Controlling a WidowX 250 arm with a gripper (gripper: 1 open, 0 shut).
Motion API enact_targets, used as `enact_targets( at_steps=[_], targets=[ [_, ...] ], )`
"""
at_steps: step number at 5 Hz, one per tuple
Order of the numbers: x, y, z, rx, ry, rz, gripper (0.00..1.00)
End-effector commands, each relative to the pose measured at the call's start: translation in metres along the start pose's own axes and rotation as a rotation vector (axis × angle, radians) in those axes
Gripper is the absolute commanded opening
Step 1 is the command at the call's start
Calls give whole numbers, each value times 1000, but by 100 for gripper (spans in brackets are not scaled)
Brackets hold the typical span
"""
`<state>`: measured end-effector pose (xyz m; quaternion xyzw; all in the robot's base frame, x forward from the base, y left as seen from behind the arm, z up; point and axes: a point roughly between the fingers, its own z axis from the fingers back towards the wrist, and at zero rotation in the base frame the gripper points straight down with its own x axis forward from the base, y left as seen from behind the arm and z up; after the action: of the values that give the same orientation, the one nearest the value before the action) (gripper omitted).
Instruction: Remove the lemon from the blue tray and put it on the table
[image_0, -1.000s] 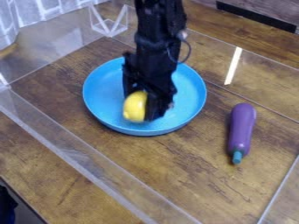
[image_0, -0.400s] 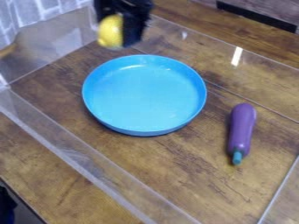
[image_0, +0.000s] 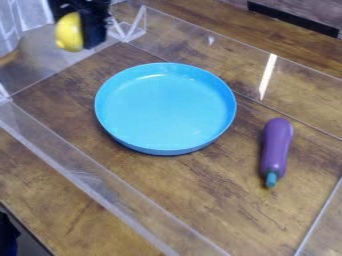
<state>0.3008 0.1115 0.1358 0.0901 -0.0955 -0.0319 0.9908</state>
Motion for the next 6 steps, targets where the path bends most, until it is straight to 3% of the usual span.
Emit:
enact_targets(
  at_steps=[1, 3, 6],
  targets=[
    [2, 11, 5, 30, -50, 8, 0],
    [7, 13, -17, 24, -43, -16, 0],
    [6, 15, -25, 5, -64, -28, 0]
  ],
)
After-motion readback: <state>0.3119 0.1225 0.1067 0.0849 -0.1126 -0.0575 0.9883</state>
